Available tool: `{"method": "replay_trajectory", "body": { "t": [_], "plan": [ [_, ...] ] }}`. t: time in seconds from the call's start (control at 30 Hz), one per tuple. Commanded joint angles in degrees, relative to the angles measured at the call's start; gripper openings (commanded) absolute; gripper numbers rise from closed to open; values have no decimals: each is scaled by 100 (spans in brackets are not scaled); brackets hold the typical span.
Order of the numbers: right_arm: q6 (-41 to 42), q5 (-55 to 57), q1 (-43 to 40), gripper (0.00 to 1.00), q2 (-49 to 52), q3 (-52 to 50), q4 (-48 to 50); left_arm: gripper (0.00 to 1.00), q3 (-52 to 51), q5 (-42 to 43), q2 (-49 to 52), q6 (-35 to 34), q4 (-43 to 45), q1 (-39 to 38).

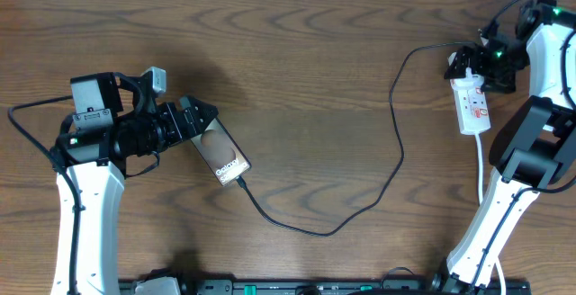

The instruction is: Plug charger to phone and switch on socket

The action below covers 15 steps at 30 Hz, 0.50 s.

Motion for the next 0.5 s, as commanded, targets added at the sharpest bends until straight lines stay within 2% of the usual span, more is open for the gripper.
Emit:
{"method": "replay_trajectory", "body": {
  "t": [0.0, 0.47],
  "plan": [
    [24, -236, 66, 99, -15, -219, 74, 89, 17, -52, 11, 103, -22, -17],
    [66, -369, 415, 99, -15, -514, 181, 89, 17, -50, 11, 103, -22, -17]
  ]
}}
